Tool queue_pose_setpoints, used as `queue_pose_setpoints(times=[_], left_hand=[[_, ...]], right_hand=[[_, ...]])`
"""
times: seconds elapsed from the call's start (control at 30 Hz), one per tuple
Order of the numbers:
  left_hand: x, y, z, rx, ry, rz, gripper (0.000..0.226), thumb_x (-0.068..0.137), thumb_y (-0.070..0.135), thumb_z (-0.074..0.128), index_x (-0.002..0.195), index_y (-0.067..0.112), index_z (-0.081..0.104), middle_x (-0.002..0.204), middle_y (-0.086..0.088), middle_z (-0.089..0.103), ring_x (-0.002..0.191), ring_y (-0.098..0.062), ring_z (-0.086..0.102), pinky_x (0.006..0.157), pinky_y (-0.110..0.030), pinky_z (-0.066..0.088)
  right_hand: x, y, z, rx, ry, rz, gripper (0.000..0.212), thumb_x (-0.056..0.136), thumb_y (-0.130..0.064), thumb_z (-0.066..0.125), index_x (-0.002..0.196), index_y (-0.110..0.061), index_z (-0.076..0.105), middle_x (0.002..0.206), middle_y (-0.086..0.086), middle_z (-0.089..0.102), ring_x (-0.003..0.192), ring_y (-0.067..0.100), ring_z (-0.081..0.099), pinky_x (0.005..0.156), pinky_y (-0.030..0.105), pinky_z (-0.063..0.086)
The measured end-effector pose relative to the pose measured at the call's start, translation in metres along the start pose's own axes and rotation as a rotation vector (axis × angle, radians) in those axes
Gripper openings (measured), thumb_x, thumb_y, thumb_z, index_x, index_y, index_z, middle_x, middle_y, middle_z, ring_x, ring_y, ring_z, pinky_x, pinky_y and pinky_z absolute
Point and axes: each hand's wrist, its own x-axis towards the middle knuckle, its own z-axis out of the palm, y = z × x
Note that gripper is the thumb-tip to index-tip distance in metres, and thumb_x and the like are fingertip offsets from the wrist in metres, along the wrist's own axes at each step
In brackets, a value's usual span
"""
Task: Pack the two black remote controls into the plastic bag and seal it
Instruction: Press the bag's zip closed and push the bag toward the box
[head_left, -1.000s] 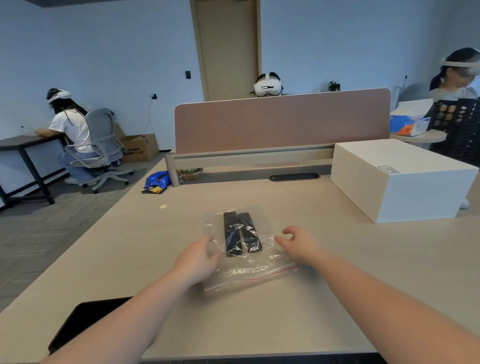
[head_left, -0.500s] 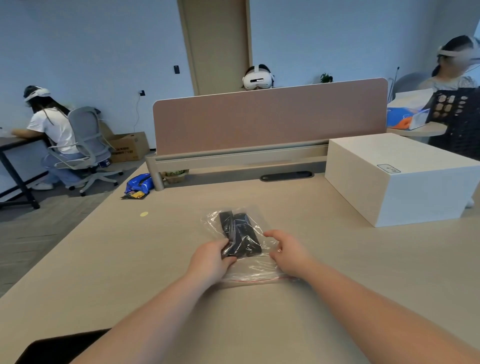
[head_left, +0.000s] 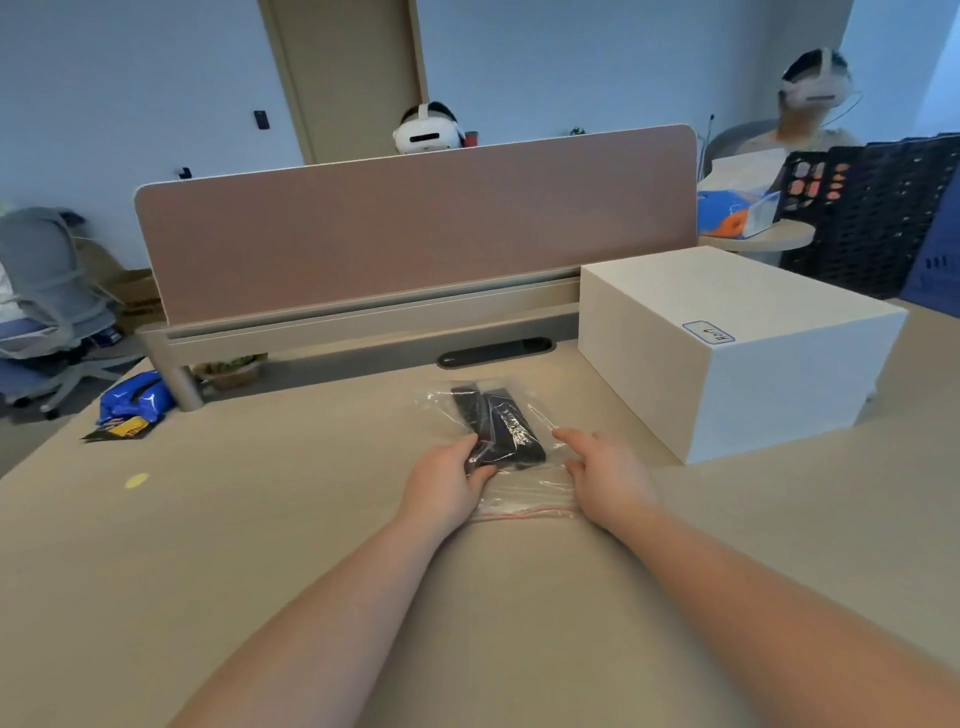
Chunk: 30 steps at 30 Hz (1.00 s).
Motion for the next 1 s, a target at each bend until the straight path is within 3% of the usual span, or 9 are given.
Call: queue_pose_setpoints(times=[0.2,0.43,0.57,0.63,0.7,0.73,0.8,1.0], left_hand=[[0.04,0.016,0.025,-0.011,-0.004,0.022,0.05,0.087,0.04,0.058,0.131,0.019,0.048,0.123,-0.013,0.063,0.112,-0.032,0.054,0.091,-0.035,0.045],[0.07,0.029,0.041,-0.019,-0.036,0.061,0.052,0.088,0.04,0.056,0.134,0.02,0.044,0.13,-0.01,0.059,0.119,-0.031,0.051,0.096,-0.036,0.043],[0.076,0.042,0.048,0.016,-0.032,0.092,0.05,0.088,0.043,0.054,0.133,0.022,0.045,0.13,-0.008,0.06,0.119,-0.03,0.052,0.096,-0.038,0.045],[0.076,0.049,0.052,0.045,-0.017,0.1,0.048,0.088,0.043,0.053,0.13,0.021,0.047,0.128,-0.008,0.061,0.117,-0.031,0.052,0.095,-0.039,0.045],[0.074,0.055,0.053,0.081,-0.007,0.101,0.046,0.088,0.044,0.051,0.127,0.02,0.048,0.125,-0.009,0.062,0.116,-0.031,0.053,0.094,-0.04,0.045],[0.073,0.056,0.054,0.098,-0.003,0.102,0.045,0.089,0.044,0.05,0.126,0.02,0.048,0.124,-0.009,0.062,0.115,-0.031,0.053,0.093,-0.04,0.045],[0.071,0.057,0.055,0.12,-0.007,0.1,0.045,0.089,0.045,0.048,0.125,0.018,0.047,0.124,-0.009,0.061,0.115,-0.031,0.053,0.093,-0.041,0.045],[0.059,0.053,0.052,0.085,0.011,0.067,0.032,0.087,0.044,0.047,0.105,0.018,0.052,0.109,-0.008,0.066,0.103,-0.033,0.057,0.083,-0.041,0.048]], right_hand=[[0.026,0.025,-0.005,-0.027,0.094,0.08,0.044,0.092,-0.012,0.045,0.133,-0.026,0.045,0.115,0.012,0.057,0.111,0.033,0.052,0.088,0.04,0.048],[0.035,0.031,-0.007,-0.209,0.227,0.144,0.038,0.085,0.001,0.043,0.119,-0.013,0.054,0.111,0.014,0.055,0.109,0.034,0.047,0.081,0.04,0.048],[0.035,0.029,-0.007,-0.394,0.356,0.002,0.025,0.068,0.002,0.06,0.089,-0.011,0.065,0.088,0.009,0.067,0.089,0.032,0.059,0.071,0.036,0.049],[0.036,0.027,-0.006,-0.461,0.356,-0.035,0.018,0.06,-0.003,0.072,0.073,-0.014,0.066,0.071,0.004,0.07,0.077,0.028,0.066,0.061,0.031,0.05],[0.036,0.028,-0.005,-0.422,0.308,-0.053,0.011,0.064,-0.005,0.072,0.067,-0.013,0.064,0.066,0.005,0.068,0.073,0.029,0.067,0.055,0.03,0.045],[0.037,0.029,-0.005,-0.364,0.299,-0.05,0.006,0.073,-0.007,0.065,0.069,-0.01,0.063,0.07,0.008,0.068,0.074,0.031,0.066,0.056,0.031,0.043],[0.043,0.034,-0.004,-0.257,0.256,0.054,0.018,0.089,-0.017,0.049,0.083,-0.008,0.063,0.085,0.012,0.069,0.082,0.034,0.064,0.063,0.032,0.044],[0.044,0.039,-0.002,-0.152,0.21,0.145,0.024,0.092,-0.022,0.04,0.089,-0.01,0.06,0.092,0.014,0.069,0.086,0.035,0.063,0.063,0.03,0.038]])
